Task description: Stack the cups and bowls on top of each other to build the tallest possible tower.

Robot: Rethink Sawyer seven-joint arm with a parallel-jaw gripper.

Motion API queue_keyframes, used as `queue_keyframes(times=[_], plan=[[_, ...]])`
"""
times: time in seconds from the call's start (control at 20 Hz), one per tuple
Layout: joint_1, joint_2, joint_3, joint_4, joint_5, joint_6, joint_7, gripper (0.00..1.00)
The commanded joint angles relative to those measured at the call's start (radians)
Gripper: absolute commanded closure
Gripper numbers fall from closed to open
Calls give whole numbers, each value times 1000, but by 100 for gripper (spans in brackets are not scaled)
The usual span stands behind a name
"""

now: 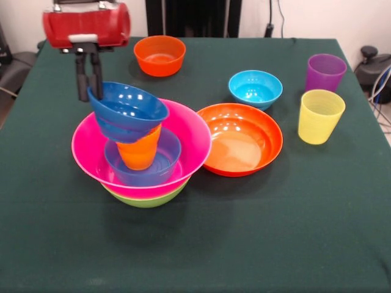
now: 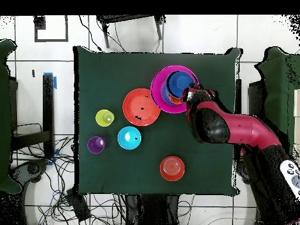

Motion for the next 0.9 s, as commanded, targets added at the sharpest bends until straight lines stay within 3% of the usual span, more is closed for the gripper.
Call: queue_keyframes(times=[0.05,0.7,0.9], plan=[[4,14,52,31,-51,101,-57,100],[32,10,15,44,-63,86,-30,100],[48,16,-10,64,-70,42,6,100]])
